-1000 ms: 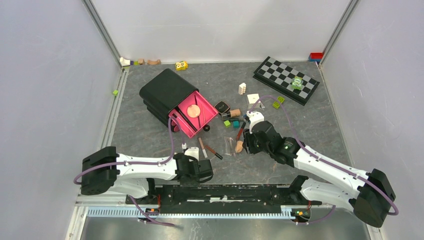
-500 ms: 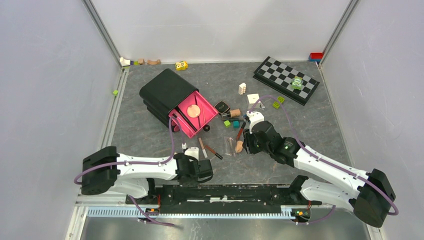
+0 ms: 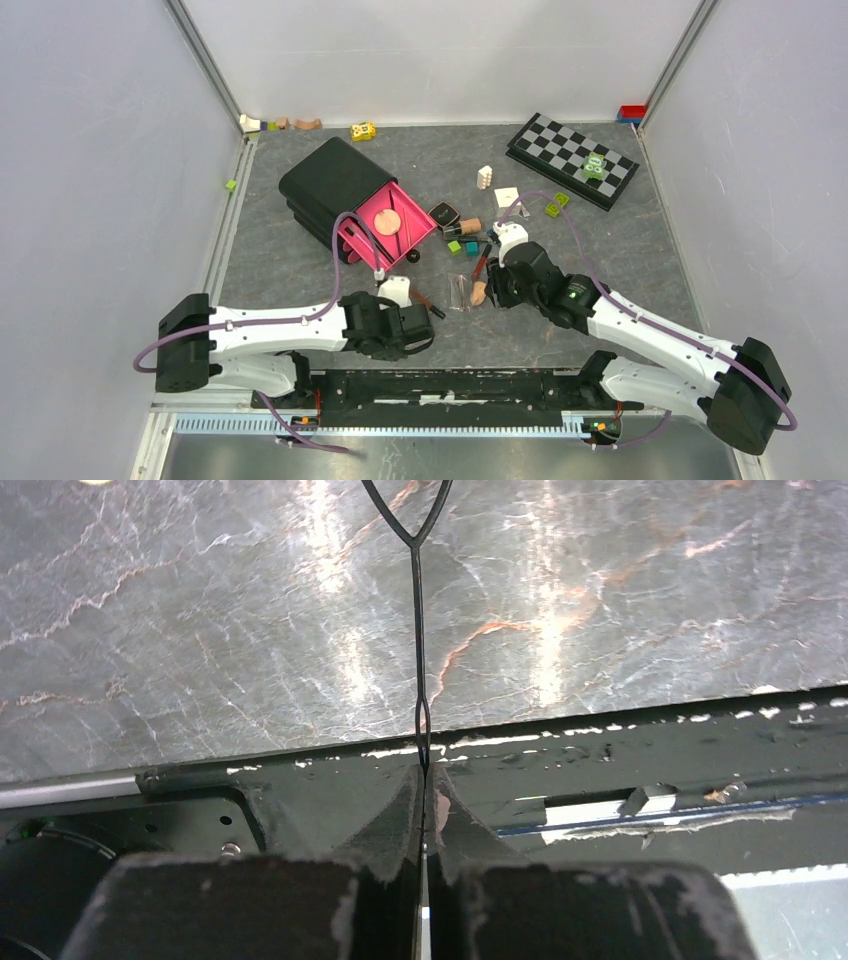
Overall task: Organize the makeup
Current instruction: Pick up the makeup tool from the center of the board, then place the makeup tool in the drawer, then close the drawer in the storage box.
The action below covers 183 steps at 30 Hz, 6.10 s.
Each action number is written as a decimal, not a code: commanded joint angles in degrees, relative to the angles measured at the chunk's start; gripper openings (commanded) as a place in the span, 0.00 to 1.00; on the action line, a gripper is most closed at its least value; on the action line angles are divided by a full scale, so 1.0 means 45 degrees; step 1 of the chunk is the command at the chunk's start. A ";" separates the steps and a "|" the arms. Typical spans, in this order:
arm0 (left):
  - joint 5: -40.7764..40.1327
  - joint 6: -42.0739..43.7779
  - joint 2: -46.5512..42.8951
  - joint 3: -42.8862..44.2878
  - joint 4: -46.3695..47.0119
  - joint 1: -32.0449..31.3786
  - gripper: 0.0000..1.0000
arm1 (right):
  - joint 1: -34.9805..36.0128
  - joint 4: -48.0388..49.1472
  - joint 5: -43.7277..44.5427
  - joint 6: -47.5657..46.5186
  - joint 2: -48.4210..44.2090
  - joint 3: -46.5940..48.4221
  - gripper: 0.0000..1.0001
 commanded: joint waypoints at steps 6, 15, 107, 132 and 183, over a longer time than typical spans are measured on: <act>-0.0321 0.2617 -0.0247 0.1218 0.0202 -0.0126 0.02 | -0.0008 0.0286 0.0287 0.0165 -0.0191 -0.0125 0.38; -0.0046 0.5332 0.0047 0.3718 0.0346 -0.0136 0.02 | -0.0009 0.0011 0.0569 0.0160 -0.0317 -0.0090 0.39; 0.0097 0.8509 0.2433 1.0349 -0.0778 0.9213 0.39 | -0.0010 -0.1170 0.1276 -0.0240 -0.0956 0.0527 0.39; 0.1211 0.8710 -0.0422 0.7441 -0.0197 1.0013 0.63 | 0.0001 -0.1876 0.1813 0.0190 -0.1273 0.1418 0.43; 0.3767 1.0803 0.4926 1.1403 0.3004 1.5952 0.83 | 0.0004 0.5692 -0.1981 0.4116 0.3803 0.0882 0.66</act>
